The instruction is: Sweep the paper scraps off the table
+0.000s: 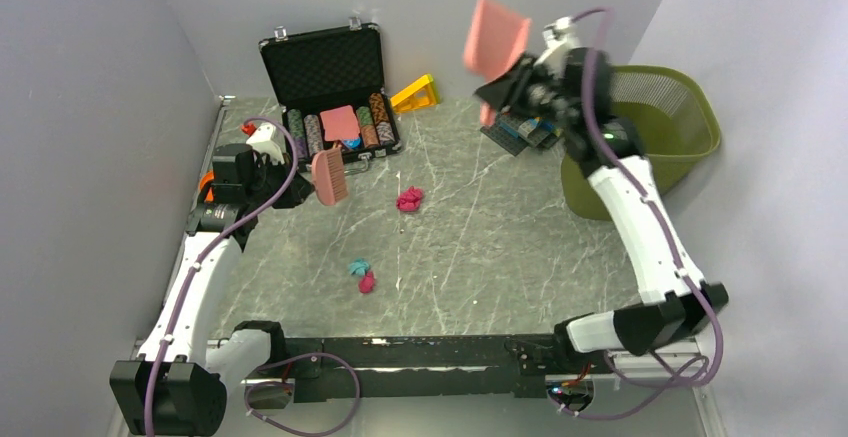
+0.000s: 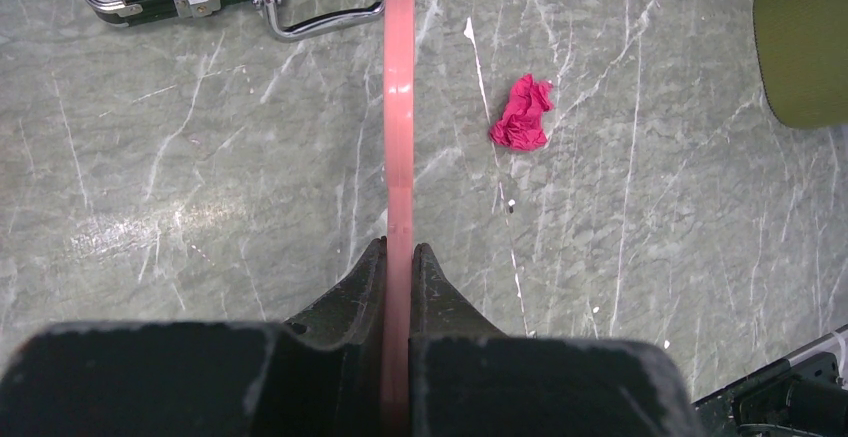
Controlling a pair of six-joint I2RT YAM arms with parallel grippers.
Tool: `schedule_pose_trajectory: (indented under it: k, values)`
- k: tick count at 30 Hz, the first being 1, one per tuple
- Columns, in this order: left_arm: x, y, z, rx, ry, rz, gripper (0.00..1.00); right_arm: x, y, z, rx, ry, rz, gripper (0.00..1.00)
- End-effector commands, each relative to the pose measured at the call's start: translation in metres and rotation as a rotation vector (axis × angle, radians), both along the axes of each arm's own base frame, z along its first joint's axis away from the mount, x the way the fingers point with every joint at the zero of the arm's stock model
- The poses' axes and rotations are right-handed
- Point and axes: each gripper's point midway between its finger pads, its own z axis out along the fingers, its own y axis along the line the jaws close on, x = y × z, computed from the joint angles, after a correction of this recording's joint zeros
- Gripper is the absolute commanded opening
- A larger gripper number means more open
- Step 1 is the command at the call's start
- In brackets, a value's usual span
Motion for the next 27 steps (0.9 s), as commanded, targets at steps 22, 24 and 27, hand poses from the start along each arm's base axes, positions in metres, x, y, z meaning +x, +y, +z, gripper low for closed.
schedule_pose_trajectory:
  k: [22,24,27]
  values:
    - [0.006,-0.029,-0.006,0.038,0.034,-0.089,0.00,-0.120,-0.010,-0.272,-1.064,0.547,-0.013,0.00]
    - [0.007,-0.038,-0.004,0.040,0.045,-0.111,0.00,-0.122,-0.013,-0.276,-1.065,0.560,-0.034,0.00]
    - [0.011,-0.049,0.003,0.027,0.057,-0.122,0.00,-0.122,-0.018,-0.281,-1.067,0.569,-0.070,0.00]
